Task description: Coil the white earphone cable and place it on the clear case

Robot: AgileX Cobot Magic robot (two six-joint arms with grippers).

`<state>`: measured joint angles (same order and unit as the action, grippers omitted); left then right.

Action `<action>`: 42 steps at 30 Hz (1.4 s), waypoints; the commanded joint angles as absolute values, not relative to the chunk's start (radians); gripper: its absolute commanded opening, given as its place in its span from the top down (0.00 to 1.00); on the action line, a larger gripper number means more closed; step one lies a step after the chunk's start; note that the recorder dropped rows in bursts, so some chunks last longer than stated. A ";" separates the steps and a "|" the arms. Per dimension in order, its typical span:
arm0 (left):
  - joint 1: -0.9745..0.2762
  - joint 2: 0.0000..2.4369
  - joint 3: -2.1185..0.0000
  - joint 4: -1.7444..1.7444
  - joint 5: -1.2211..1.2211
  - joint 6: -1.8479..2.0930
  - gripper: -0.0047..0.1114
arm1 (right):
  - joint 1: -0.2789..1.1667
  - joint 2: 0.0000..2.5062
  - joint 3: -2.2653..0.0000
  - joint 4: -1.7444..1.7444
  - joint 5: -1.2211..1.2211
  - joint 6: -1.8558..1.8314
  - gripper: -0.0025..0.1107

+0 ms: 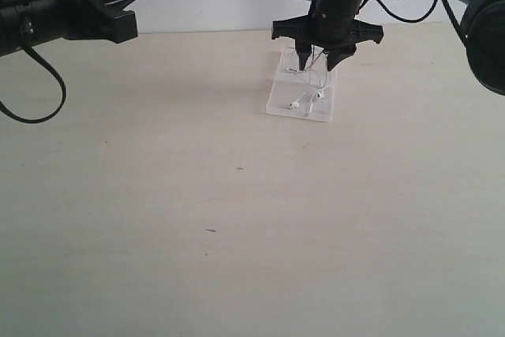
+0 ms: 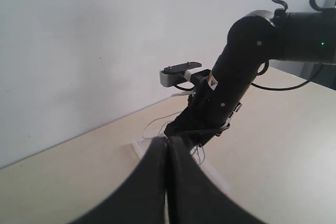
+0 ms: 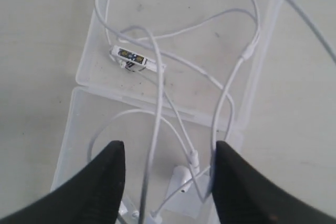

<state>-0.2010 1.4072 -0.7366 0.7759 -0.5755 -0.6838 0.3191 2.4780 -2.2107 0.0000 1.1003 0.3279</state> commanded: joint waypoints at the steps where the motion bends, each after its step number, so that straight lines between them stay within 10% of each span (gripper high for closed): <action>1: -0.196 1.408 -0.733 0.762 -0.597 -0.681 0.96 | 0.332 2.485 -2.220 0.000 1.119 0.281 0.51; 34: -0.196 1.655 -0.835 0.557 -0.819 -0.167 0.96 | 0.372 2.512 -2.361 -0.043 1.221 -0.218 0.43; 42: -0.196 1.972 -1.203 0.339 -0.807 0.018 0.57 | 0.372 2.512 -2.361 -0.061 1.221 -0.285 0.43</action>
<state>-0.2010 1.8670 -1.0733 0.4372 -0.8046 -0.0094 0.3709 2.5193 -2.3572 -0.0463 1.2232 -0.2650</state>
